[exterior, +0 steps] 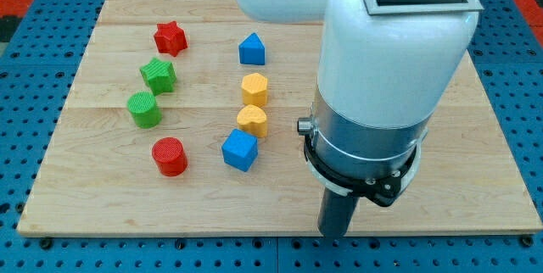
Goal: Move the blue cube to the right of the blue triangle
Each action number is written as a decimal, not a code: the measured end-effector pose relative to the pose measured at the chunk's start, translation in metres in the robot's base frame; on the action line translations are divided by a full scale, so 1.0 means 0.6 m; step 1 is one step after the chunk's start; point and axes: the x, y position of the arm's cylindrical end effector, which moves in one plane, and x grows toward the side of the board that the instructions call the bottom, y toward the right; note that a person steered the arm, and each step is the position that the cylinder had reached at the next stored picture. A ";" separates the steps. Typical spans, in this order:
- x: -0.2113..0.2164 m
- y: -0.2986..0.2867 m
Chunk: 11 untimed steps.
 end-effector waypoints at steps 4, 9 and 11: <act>0.001 -0.026; -0.023 -0.152; -0.053 -0.152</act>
